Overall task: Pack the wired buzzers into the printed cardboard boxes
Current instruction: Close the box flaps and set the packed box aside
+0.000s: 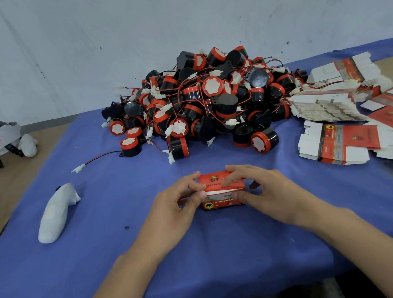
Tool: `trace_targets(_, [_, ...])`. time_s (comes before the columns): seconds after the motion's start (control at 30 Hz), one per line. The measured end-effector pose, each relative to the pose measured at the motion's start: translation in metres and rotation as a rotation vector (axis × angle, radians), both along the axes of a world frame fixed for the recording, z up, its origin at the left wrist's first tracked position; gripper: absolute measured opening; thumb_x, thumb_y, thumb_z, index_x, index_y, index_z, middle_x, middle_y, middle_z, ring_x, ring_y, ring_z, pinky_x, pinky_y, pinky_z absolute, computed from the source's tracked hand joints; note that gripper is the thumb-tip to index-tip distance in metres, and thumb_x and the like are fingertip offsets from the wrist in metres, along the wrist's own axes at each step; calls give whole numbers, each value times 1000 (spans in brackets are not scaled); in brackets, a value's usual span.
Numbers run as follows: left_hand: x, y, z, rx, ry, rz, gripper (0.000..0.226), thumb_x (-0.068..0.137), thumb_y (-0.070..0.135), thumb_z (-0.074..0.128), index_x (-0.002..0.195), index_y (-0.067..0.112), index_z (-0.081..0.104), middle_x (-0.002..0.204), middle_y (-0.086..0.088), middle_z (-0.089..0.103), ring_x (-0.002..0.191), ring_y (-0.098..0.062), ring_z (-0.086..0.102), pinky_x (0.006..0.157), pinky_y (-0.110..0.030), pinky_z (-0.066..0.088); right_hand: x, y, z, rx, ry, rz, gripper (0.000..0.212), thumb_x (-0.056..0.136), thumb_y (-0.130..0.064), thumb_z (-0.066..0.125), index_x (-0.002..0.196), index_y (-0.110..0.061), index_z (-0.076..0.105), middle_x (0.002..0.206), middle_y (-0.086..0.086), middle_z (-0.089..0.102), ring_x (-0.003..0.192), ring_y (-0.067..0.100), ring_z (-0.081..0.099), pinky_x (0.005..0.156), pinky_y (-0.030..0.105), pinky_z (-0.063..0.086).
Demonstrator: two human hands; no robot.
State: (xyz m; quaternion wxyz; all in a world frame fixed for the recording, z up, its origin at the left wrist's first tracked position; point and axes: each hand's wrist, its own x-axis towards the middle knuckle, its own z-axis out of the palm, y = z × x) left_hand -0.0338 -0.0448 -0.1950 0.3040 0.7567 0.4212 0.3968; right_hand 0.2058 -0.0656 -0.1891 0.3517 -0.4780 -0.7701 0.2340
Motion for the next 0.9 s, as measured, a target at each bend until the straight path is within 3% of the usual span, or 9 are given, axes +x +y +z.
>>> trace_targets(0.1, [-4, -2, 1, 122, 132, 28, 8, 96, 35, 63, 100, 41, 66, 126, 46, 52, 103, 5, 65, 84, -29, 57, -1, -1, 1, 3, -1, 5, 36, 96, -30, 68, 103, -64, 56, 147, -23, 47, 123, -2, 52, 95, 33, 53])
trace_targets(0.23, [-8, -5, 5, 286, 301, 67, 9, 97, 41, 60, 106, 40, 61, 135, 31, 54, 96, -3, 68, 75, -40, 58, -1, -1, 1, 5, 4, 11, 41, 96, -32, 67, 99, -71, 55, 146, -25, 46, 121, -2, 53, 94, 34, 52])
trace_targets(0.37, [-8, -7, 9, 398, 393, 94, 14, 96, 41, 60, 105, 34, 69, 135, 22, 60, 92, -9, 70, 65, -39, 57, -1, 0, 0, -17, 3, 9, 36, 96, -32, 67, 97, -66, 57, 147, -25, 45, 118, 1, 55, 93, 35, 52])
trace_targets(0.53, [-7, -8, 13, 511, 469, 105, 11, 95, 34, 66, 101, 27, 71, 129, 17, 65, 71, -13, 68, 52, -36, 54, 0, 0, -2, -30, -20, -3, 32, 96, -33, 67, 100, -63, 57, 141, -32, 44, 103, 2, 60, 86, 28, 51])
trace_targets(0.73, [-8, -9, 14, 586, 552, 78, 6, 94, 31, 67, 96, 26, 69, 129, 13, 66, 87, -10, 69, 50, -33, 54, -1, -2, -2, -21, -40, 4, 37, 97, -29, 66, 93, -63, 55, 143, -29, 44, 87, -7, 57, 77, 15, 42])
trace_targets(0.9, [-3, -12, 0, 442, 499, 104, 14, 96, 38, 59, 105, 27, 59, 135, 19, 53, 64, -10, 50, 53, -35, 52, -2, -1, -2, -53, -20, -10, 37, 97, -30, 66, 93, -65, 57, 139, -36, 43, 88, 2, 59, 80, 24, 49])
